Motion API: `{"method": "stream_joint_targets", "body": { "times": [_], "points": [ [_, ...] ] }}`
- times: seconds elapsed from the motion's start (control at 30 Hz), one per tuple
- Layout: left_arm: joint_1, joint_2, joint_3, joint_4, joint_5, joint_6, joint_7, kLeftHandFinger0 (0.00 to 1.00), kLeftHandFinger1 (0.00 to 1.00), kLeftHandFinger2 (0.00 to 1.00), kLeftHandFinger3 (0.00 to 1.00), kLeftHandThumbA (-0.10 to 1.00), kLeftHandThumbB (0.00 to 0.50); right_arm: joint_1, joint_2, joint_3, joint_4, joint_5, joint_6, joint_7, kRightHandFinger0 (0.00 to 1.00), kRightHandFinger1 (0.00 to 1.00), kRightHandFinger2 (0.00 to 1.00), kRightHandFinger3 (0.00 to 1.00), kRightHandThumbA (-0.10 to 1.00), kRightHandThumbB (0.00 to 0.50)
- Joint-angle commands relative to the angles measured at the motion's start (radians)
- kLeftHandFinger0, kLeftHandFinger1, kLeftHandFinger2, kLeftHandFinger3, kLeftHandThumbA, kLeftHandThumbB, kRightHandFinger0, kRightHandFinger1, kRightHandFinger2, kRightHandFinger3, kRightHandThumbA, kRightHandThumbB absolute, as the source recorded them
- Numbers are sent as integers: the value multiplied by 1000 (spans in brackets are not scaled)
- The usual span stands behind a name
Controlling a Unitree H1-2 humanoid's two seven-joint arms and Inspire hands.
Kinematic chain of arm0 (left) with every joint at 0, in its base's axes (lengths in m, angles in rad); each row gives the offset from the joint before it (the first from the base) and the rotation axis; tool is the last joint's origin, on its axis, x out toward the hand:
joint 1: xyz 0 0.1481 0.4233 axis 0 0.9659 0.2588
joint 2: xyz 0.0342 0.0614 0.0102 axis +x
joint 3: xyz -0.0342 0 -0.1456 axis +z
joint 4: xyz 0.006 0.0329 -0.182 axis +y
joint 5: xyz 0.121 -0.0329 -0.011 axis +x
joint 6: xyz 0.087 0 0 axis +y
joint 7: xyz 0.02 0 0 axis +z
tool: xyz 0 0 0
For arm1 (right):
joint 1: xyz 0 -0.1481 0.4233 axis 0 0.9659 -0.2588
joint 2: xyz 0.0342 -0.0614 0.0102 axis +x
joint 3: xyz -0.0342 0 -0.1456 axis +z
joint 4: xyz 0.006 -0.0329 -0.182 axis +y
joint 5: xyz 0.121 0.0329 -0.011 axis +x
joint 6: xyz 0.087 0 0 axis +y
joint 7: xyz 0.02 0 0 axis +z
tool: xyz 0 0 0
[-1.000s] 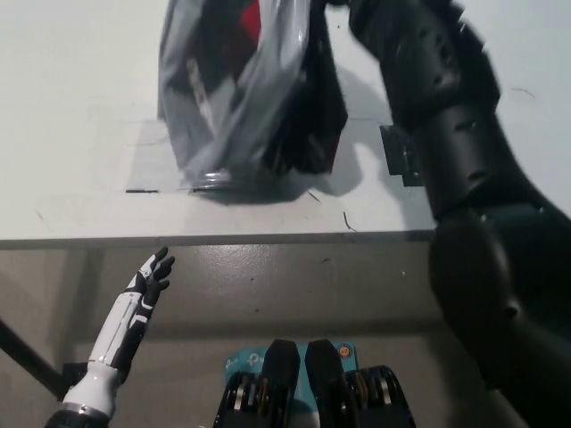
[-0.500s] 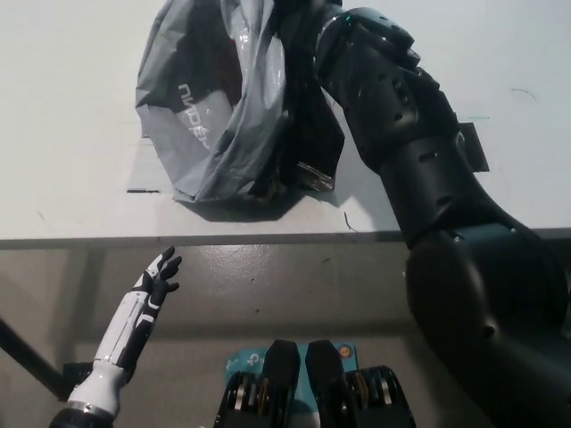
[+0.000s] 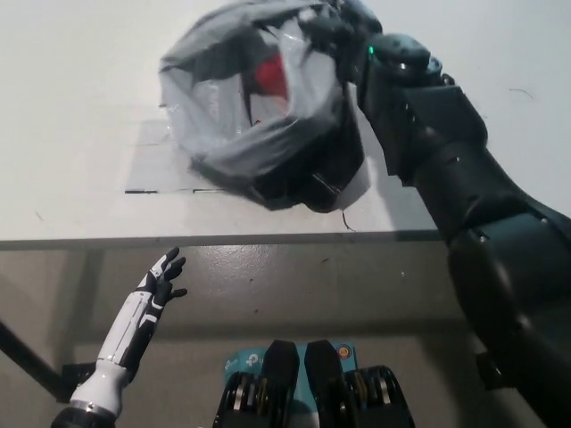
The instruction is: Use the right hand to pick up a rubix's cube and place it into a plastic bag and lift the bag
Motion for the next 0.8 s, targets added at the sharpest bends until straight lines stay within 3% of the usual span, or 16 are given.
{"method": "stream_joint_targets", "body": {
  "times": [0.0,0.03,0.07,0.1,0.13,0.3,0.33,0.47,0.53,0.63,0.77],
  "points": [
    [-24,17,4,-37,0,-34,-9,879,1000,1000,1000,1000,486,-56,-110,320,64,-405,-91,-220,944,1000,1000,1000,403,269],
    [-23,15,4,-38,-1,-32,-8,881,1000,1000,1000,1000,486,-61,-116,354,72,-422,-55,-213,1000,1000,1000,1000,458,265],
    [-22,14,5,-39,-3,-29,-8,887,1000,1000,1000,1000,486,-61,-125,375,74,-426,-43,-212,1000,1000,1000,1000,537,341],
    [-22,14,5,-40,-4,-29,-8,887,1000,1000,1000,1000,486,-60,-129,384,74,-428,-42,-212,1000,1000,1000,1000,537,341],
    [-24,16,3,-39,-1,-32,-10,869,1000,1000,1000,1000,481,-59,-141,400,68,-426,-46,-198,1000,1000,1000,1000,600,393],
    [-34,20,3,-22,1,-56,-10,847,1000,1000,1000,1000,467,-79,-167,412,40,-388,-49,-117,1000,1000,1000,1000,700,472],
    [-34,20,3,-22,0,-54,-10,848,1000,1000,1000,1000,467,-81,-168,416,36,-386,-48,-112,1000,1000,1000,1000,780,494],
    [-27,15,5,-43,3,-21,-6,869,1000,1000,1000,1000,485,-95,-180,426,-17,-390,-28,-72,1000,1000,1000,1000,795,500],
    [-31,17,5,-35,2,-31,-7,865,1000,1000,1000,1000,486,-106,-190,430,-69,-399,-8,-48,1000,1000,1000,1000,901,500],
    [-34,18,4,-29,1,-38,-10,867,1000,1000,1000,1000,478,-108,-198,425,-125,-415,15,-30,1000,1000,1000,1000,927,500],
    [-35,18,4,-26,-4,-44,-12,867,1000,1000,1000,1000,482,-94,-211,391,-236,-414,38,-17,1000,1000,1000,1000,884,500]
  ]
}}
